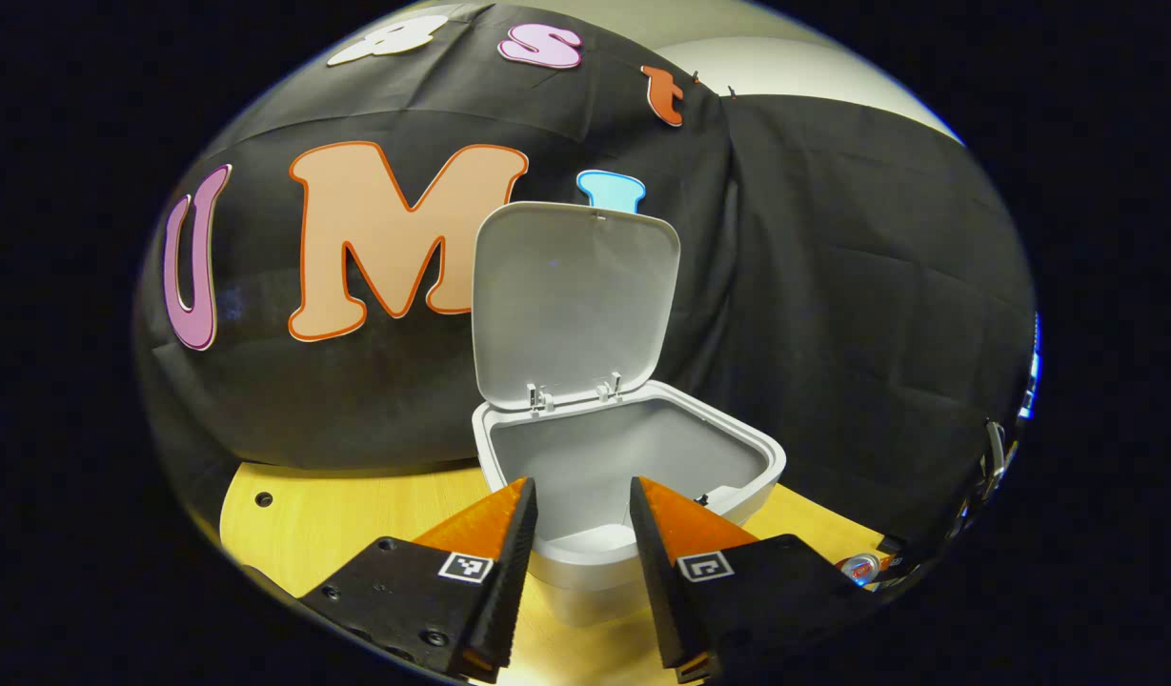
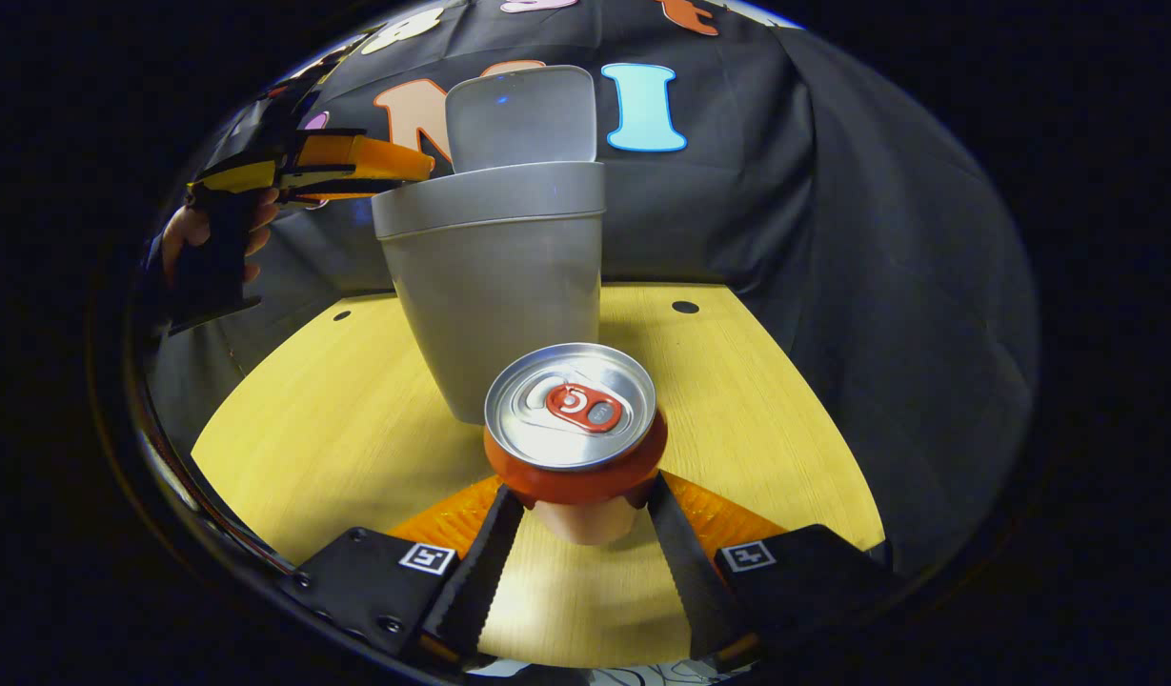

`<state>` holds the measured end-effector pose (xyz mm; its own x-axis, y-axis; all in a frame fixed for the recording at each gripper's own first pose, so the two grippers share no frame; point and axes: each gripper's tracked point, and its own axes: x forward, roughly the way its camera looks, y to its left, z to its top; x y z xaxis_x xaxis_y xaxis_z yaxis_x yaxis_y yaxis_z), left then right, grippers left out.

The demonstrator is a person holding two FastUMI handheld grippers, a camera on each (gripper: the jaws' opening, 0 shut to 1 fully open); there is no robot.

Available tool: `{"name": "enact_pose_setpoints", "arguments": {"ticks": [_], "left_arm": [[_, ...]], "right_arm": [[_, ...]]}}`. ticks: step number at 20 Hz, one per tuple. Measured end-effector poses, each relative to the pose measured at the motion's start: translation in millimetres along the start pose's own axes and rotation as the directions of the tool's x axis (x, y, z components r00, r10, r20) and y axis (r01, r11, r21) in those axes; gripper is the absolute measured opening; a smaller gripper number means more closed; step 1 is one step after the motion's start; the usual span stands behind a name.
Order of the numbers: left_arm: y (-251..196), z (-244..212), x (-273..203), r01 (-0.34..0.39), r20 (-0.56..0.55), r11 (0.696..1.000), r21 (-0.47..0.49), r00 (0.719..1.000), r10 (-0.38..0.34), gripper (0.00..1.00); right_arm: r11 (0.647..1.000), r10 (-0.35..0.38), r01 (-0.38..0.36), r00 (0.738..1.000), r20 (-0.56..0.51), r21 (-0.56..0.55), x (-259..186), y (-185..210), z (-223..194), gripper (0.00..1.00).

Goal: Press the lid of the desktop garbage bin to open it, pick up the crumpled paper on the desktop and throw it into the bin, then pick up the pop can on the desktop and drop it into the bin, and finally close the garbage bin lid.

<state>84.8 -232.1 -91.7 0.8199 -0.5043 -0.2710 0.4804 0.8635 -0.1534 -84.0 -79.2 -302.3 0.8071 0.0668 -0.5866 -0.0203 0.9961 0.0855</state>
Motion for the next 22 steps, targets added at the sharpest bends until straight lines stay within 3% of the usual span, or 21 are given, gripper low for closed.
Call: {"name": "enact_pose_setpoints", "arguments": {"ticks": [11,22], "left_arm": [[32.1,-1.4,-22.8,-0.082,0.019,0.996,0.019,0.996,0.082,0.86],[69.5,-17.4,-61.3,-0.187,0.018,0.982,0.024,0.982,0.187,0.86]], "right_arm": [[0.999,0.019,-0.017,0.998,0.067,-0.029,-1.1,9.8,41.7,0.86],[0.997,0.032,-0.019,0.981,0.191,-0.071,-28.0,14.0,117.4,0.86]]}}
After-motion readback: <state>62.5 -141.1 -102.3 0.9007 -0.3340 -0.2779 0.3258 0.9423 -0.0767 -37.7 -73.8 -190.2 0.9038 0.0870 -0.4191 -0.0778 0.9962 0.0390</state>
